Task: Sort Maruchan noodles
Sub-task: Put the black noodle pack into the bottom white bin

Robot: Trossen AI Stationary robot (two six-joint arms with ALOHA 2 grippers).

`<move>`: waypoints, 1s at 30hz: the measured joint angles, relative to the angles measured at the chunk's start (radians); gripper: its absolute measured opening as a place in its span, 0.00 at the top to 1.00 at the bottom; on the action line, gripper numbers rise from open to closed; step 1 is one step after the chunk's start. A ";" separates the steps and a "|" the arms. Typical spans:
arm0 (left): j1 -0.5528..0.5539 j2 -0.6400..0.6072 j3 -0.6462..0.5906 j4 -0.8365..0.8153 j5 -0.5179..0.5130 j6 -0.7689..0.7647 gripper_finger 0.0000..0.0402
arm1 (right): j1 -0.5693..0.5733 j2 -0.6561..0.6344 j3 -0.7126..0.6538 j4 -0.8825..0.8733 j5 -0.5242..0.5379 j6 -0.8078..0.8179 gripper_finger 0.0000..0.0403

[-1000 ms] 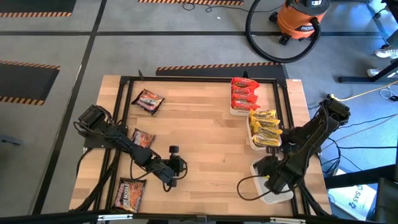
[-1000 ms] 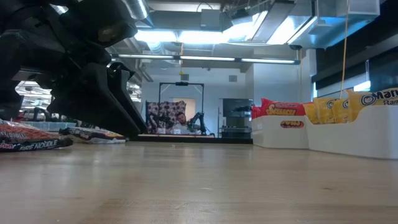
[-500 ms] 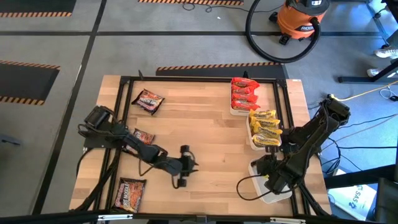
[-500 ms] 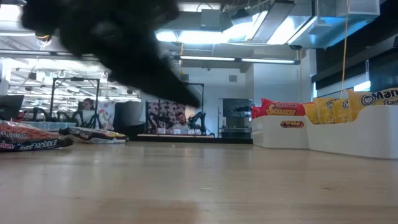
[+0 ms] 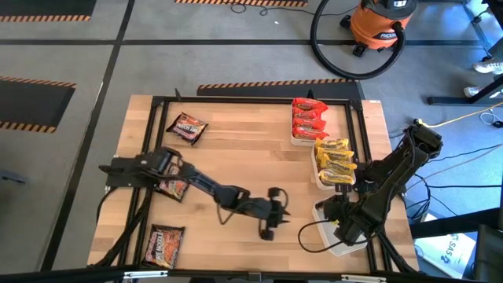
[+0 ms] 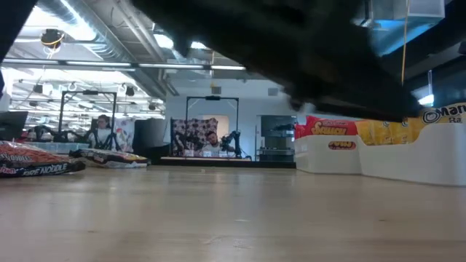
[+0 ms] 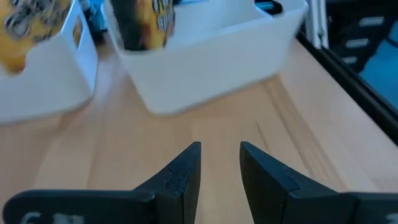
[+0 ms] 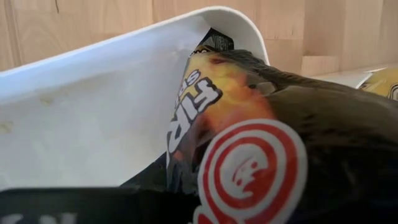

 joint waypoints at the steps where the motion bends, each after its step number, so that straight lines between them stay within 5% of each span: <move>1: 0.008 0.030 0.037 0.003 0.006 0.012 0.74 | 0.000 0.000 0.000 0.000 0.006 0.000 0.67; 11: 0.078 0.223 0.326 0.003 0.091 0.029 0.74 | 0.000 0.000 0.000 0.001 0.022 0.000 0.67; 19: 0.146 0.231 0.338 0.001 0.045 0.039 0.74 | 0.000 0.000 0.001 0.018 0.034 -0.011 0.67; 30: 0.193 0.231 0.338 0.030 0.141 0.010 0.74 | 0.000 0.000 0.001 0.007 0.097 -0.113 0.67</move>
